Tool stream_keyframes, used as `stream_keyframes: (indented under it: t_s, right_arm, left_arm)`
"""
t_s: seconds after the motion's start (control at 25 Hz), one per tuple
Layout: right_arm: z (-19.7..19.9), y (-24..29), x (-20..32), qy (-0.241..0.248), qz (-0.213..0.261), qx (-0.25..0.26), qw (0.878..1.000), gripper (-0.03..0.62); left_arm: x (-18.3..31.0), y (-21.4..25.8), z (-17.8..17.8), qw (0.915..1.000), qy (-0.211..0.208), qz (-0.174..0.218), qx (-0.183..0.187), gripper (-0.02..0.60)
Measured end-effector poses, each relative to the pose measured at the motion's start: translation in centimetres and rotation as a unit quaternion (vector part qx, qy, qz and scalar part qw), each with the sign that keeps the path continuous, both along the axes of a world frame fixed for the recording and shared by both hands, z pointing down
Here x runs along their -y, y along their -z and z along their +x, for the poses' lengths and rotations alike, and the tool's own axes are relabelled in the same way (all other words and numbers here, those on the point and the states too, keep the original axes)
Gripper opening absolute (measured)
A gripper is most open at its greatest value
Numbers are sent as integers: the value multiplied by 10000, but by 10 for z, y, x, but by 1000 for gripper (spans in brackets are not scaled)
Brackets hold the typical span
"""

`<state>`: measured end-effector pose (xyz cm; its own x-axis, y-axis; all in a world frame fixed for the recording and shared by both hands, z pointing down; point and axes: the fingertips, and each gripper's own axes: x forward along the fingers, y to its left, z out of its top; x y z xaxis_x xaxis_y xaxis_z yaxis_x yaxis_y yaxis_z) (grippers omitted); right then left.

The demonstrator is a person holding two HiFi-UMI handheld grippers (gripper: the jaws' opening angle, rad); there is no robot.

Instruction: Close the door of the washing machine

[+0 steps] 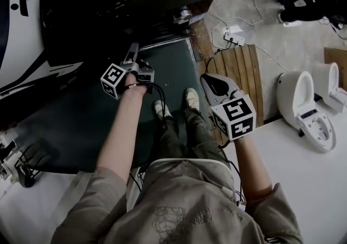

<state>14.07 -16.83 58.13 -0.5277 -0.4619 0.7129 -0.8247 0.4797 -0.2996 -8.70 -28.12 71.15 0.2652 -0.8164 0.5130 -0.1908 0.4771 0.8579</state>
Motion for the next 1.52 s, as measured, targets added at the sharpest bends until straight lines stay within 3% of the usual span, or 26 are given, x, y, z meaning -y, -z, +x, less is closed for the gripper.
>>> stream_keyframes:
  t_s: [0.28, 0.4, 0.64, 0.76, 0.92, 1.12, 1.52]
  right_arm:
    - [-13, 41, 2, 73, 329, 87, 9994, 28]
    - [-15, 60, 2, 72, 506, 90, 9987, 28]
    - [-23, 103, -1, 70, 851, 110, 9963, 28]
    - [-30, 129, -4, 77, 1051, 170, 9943, 28]
    - [-38, 158, -6, 129, 1365, 209, 9903, 28]
    - [-45, 192, -12, 173, 1693, 200, 9852, 28]
    - [-49, 253, -28, 194, 2242, 246, 9740, 28]
  left_arm:
    - [-9, 18, -7, 9992, -369, 29, 118, 233]
    - [-17, 36, -13, 9970, -710, 143, 277, 233]
    - [-36, 86, -18, 9868, -1341, 565, 704, 230]
    - [-47, 116, -15, 9758, -1738, 880, 989, 227]
    - [-60, 159, -15, 9496, -2264, 1322, 1720, 218]
    - [-80, 212, -21, 9005, -2882, 1834, 2690, 215]
    - [-109, 303, -25, 8216, -3288, 2542, 3901, 204]
